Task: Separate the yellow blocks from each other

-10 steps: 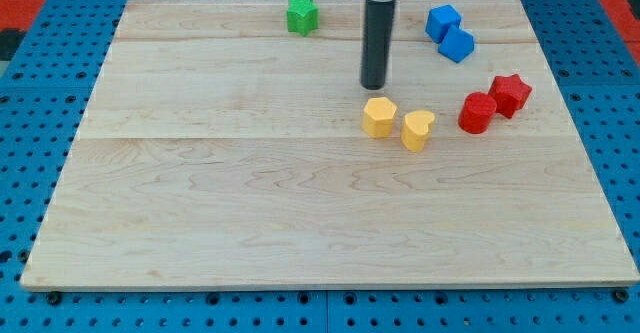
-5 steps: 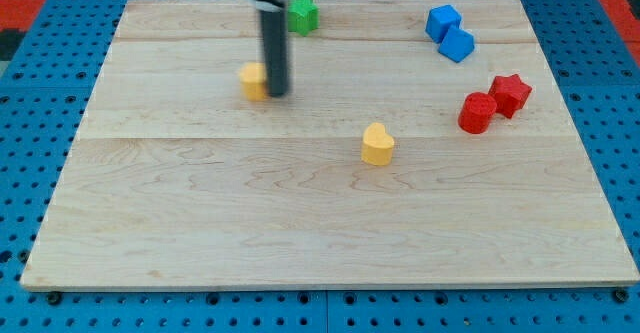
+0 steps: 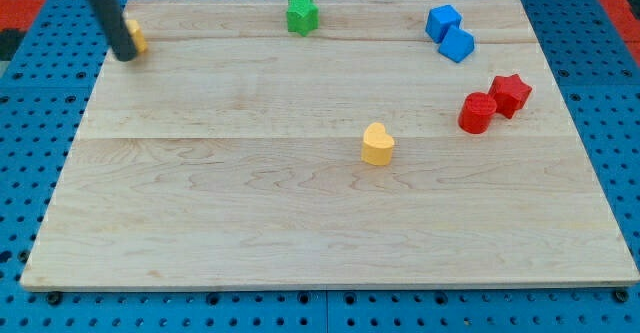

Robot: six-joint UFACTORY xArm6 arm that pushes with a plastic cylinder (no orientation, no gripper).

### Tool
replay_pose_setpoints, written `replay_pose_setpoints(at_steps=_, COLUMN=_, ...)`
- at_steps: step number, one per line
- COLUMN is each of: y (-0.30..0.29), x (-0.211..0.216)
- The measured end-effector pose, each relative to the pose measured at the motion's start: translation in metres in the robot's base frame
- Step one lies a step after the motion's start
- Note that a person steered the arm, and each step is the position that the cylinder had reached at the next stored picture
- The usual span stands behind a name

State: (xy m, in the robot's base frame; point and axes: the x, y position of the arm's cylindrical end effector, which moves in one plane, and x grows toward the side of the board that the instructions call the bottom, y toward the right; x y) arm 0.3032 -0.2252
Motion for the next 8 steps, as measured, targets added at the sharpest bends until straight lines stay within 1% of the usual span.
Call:
replay_pose_setpoints(at_steps=1, y=-0.002, x=-0.033)
replay_pose_setpoints(at_steps=2, y=0.023, x=0.011)
replay_pose_setpoints(at_steps=3, y=-0.046, x=0.012)
replay_pose_setpoints(at_steps=4, y=-0.079, x=-0.009)
replay_pose_setpoints(at_steps=5, y=-0.022, x=-0.040)
replay_pose_setpoints(at_steps=6, y=-0.013, x=-0.051)
replay_pose_setpoints(at_steps=8, y=0.182, x=0.024)
